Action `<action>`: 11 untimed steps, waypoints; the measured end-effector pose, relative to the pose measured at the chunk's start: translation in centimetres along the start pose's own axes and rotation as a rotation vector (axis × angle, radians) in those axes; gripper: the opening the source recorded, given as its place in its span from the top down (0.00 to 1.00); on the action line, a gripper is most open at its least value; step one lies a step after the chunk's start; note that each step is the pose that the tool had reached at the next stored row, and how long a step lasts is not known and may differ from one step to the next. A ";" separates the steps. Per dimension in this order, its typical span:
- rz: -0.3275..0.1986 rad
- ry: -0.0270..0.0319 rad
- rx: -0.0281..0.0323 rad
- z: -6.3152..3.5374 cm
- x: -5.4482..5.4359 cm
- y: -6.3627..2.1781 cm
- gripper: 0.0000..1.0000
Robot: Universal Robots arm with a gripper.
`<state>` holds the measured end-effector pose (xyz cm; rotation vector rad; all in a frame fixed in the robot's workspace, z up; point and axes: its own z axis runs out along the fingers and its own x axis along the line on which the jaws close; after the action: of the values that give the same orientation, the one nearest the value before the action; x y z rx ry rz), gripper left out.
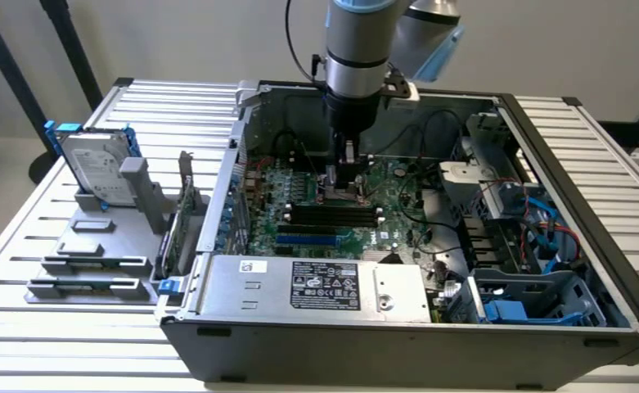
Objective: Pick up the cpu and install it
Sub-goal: 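Place the cpu into insertion slot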
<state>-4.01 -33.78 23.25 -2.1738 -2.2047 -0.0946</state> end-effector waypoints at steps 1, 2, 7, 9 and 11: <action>0.000 -0.0001 -0.0033 0.07 0.0 -0.05 0.45; 0.000 -0.0004 -0.0043 0.10 0.0 -0.07 0.45; 0.006 -0.0003 -0.0048 0.16 0.0 -0.09 0.45; 0.021 -0.0008 -0.0055 0.28 0.0 -0.10 0.45; 0.042 -0.0012 -0.0068 0.46 0.0 -0.11 0.45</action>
<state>-4.11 -33.78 22.78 -2.2226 -2.1618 -0.0994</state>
